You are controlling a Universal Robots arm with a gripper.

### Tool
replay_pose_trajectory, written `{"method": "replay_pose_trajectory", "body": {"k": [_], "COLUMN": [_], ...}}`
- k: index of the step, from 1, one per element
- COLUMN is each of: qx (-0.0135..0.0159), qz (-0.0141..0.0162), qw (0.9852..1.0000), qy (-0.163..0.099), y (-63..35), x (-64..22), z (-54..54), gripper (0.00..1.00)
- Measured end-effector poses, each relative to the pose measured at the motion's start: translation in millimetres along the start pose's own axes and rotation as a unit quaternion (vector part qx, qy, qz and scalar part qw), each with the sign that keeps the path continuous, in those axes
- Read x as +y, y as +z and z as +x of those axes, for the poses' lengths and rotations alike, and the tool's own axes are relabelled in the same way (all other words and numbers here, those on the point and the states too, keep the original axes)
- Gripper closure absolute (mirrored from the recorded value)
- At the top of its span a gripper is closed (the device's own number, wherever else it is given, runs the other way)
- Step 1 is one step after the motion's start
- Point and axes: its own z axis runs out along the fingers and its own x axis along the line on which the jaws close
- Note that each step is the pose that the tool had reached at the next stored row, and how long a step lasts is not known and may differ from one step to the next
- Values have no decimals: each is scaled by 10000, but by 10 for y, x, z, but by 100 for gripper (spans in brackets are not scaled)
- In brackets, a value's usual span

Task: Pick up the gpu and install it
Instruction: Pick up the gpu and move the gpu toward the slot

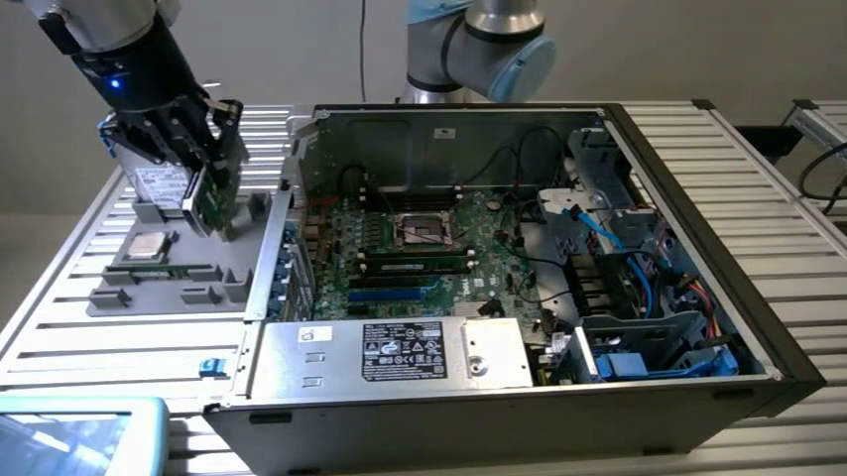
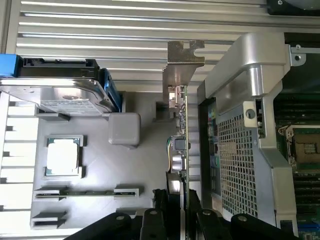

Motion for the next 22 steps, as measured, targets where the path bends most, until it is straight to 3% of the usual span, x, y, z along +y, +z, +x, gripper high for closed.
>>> {"method": "replay_pose_trajectory", "body": {"k": [10,18,22], "qx": [28,57,95], "qz": [2,2,-1], "qw": [10000,10000,10000], "qy": [14,18,25], "y": [-443,-787,-860], "x": [29,35,42], "z": [-146,-428,-564], "gripper": [72,72,72]}}
